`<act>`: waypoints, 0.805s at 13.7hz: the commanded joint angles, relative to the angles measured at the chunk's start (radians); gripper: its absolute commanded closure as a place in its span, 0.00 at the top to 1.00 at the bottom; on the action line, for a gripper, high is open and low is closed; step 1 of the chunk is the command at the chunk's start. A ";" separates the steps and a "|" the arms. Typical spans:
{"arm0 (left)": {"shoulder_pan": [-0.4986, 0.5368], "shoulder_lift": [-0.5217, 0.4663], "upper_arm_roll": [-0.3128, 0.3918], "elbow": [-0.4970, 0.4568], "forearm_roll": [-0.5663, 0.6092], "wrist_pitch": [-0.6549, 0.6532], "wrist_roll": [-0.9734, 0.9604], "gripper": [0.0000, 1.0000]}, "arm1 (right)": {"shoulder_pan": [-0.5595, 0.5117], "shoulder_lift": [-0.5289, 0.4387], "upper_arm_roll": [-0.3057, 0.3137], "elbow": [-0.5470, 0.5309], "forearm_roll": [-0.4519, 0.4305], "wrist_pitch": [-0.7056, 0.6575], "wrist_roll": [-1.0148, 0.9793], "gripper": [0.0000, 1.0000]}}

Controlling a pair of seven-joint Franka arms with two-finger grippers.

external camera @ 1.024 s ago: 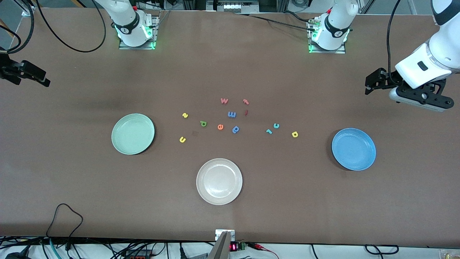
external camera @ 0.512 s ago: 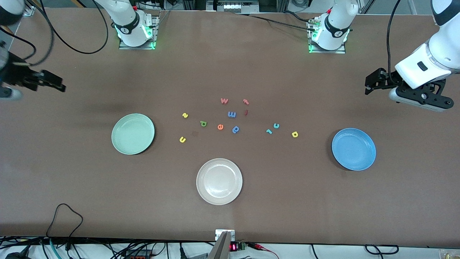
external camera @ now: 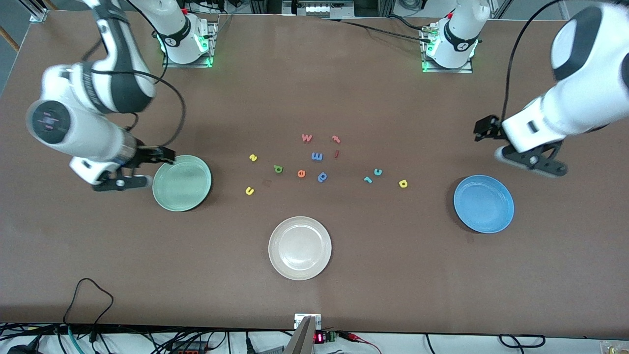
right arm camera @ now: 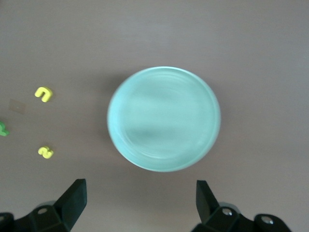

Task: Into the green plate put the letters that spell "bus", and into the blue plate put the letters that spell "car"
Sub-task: 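Move the right gripper and the left gripper toward the scattered letters, then grasp the yellow u with the right gripper while the left gripper grasps yellow a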

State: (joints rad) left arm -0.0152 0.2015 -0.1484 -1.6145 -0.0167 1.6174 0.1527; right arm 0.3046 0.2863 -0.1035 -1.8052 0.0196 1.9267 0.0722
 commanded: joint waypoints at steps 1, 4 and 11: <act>-0.026 0.108 -0.002 0.022 0.015 0.080 -0.027 1.00 | 0.086 0.075 -0.009 0.017 0.026 0.059 0.090 1.00; -0.123 0.212 0.000 0.022 0.020 0.174 -0.261 1.00 | 0.136 0.160 -0.009 0.021 0.028 0.161 0.103 1.00; -0.194 0.312 -0.003 -0.099 0.091 0.350 -0.478 1.00 | 0.211 0.283 -0.009 0.058 0.059 0.267 0.173 0.91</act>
State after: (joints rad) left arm -0.2319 0.5406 -0.1564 -1.6487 0.0136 1.9019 -0.3555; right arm 0.5027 0.5293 -0.1032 -1.7760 0.0646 2.1724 0.2318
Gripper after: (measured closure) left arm 0.000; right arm 0.018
